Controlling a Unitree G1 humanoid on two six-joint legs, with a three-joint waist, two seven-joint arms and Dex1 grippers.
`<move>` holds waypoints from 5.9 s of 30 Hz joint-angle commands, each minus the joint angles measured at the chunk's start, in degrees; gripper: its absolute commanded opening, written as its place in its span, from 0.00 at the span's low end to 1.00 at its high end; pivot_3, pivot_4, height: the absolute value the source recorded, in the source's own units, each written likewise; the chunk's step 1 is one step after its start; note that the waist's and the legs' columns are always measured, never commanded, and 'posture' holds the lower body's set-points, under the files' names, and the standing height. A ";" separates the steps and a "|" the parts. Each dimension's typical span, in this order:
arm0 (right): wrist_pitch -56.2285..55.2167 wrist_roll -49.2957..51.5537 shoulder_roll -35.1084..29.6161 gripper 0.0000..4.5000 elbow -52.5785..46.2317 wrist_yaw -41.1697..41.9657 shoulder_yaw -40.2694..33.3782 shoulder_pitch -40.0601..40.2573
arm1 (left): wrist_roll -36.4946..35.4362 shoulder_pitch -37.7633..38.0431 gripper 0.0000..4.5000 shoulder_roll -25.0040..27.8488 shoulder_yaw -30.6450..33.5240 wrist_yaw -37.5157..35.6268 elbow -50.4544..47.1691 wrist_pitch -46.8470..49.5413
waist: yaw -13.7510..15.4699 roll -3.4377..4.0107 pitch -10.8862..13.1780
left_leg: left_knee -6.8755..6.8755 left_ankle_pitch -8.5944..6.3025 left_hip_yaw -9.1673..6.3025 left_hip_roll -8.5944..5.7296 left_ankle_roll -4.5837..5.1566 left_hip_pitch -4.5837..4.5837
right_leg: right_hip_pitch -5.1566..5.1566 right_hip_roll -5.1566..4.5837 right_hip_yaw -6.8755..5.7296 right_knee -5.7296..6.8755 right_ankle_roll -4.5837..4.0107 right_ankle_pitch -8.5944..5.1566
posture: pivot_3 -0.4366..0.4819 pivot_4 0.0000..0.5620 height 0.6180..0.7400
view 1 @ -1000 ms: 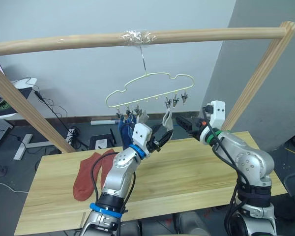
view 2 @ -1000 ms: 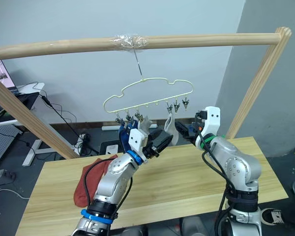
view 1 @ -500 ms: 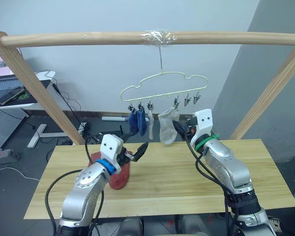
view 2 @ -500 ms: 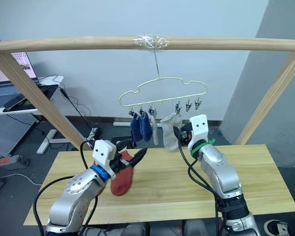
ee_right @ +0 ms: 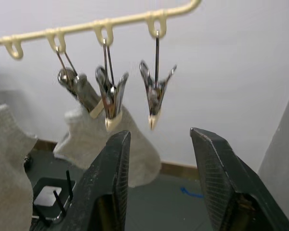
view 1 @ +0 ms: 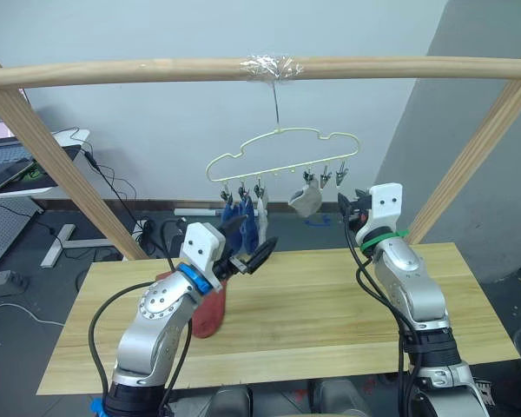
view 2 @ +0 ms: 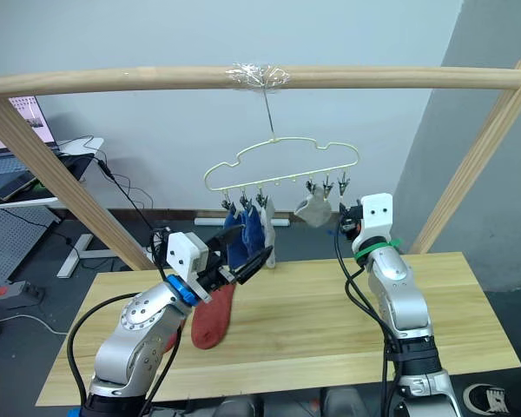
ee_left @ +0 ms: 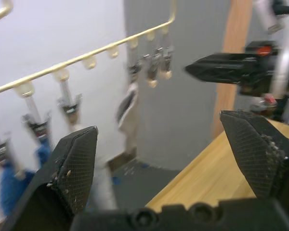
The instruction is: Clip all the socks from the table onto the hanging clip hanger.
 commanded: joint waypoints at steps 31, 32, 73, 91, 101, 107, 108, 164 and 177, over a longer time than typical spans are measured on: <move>-9.64 -3.26 7.83 0.45 16.25 -2.44 -0.96 -12.26 | -0.50 -0.27 1.00 1.80 0.95 0.44 -2.95 -3.29 | 0.18 -0.01 -1.09 | 0.17 0.06 0.01 -0.01 0.06 0.24 | 0.00 0.03 0.08 0.61 -0.06 0.00 | 0.56 0.01 1.00; -9.83 -3.27 7.89 0.45 16.75 -2.48 -0.99 -12.55 | -0.43 -0.29 1.00 1.78 0.91 0.47 -2.94 -3.37 | 0.18 -0.01 -1.20 | 0.17 0.07 0.02 -0.01 0.06 0.24 | 0.00 0.03 0.09 0.61 -0.08 0.01 | 0.56 0.01 1.00; -8.76 -2.58 7.93 0.45 21.11 -1.43 -2.20 -16.12 | -2.73 3.30 1.00 1.81 1.04 6.37 -11.75 3.23 | 0.36 0.13 0.34 | 0.14 0.13 -0.06 -0.01 0.19 0.25 | -0.03 0.05 0.05 0.72 -0.17 -0.06 | 0.63 0.23 1.00; -11.60 -1.95 8.46 0.45 24.11 -1.10 -2.90 -19.11 | -2.09 3.60 1.00 2.00 0.84 6.56 -11.93 3.26 | 0.56 0.12 1.23 | 0.09 0.13 -0.17 -0.01 0.19 0.16 | -0.06 0.04 -0.08 0.65 -0.21 -0.09 | 0.64 0.23 1.00; -11.17 -1.04 8.99 0.45 24.50 0.49 -2.72 -19.52 | -1.55 3.62 1.00 1.78 0.45 6.46 -11.41 2.67 | 0.56 0.11 1.25 | 0.06 0.13 -0.17 0.00 0.19 0.15 | -0.07 0.04 -0.09 0.62 -0.23 -0.10 | 0.64 0.21 1.00; -11.64 -1.06 9.30 0.45 24.77 1.21 -2.55 -19.96 | -1.35 3.75 1.00 1.73 0.44 6.42 -11.36 2.52 | 0.60 0.11 1.26 | 0.04 0.13 -0.19 0.00 0.19 0.15 | -0.08 0.04 -0.10 0.61 -0.37 -0.18 | 0.65 0.21 1.00; -11.64 -1.06 9.32 0.45 24.82 1.29 -2.59 -20.01 | -1.33 3.78 1.00 1.71 0.44 6.44 -11.36 2.51 | 0.61 0.11 1.26 | 0.04 0.13 -0.19 0.00 0.19 0.15 | -0.08 0.04 -0.10 0.61 -0.37 -0.18 | 0.65 0.21 1.00; 19.31 4.92 -3.34 0.00 -4.07 11.30 -1.44 -9.77 | 20.12 -9.04 0.64 2.92 -1.63 6.14 51.55 -7.66 | 0.36 -0.27 2.42 | -0.12 0.10 -0.36 -0.03 0.15 -0.13 | -0.08 -0.08 -0.36 0.02 -0.10 -0.08 | 0.50 0.25 1.00; 19.20 6.14 -5.87 0.00 -0.34 14.42 -2.43 -13.16 | 17.87 -2.49 0.00 1.04 -4.26 0.75 37.54 -15.27 | 0.33 -0.25 2.40 | -0.12 0.10 -0.34 -0.04 0.15 -0.20 | -0.09 -0.10 -0.35 -0.06 -0.06 -0.05 | 0.49 0.23 1.00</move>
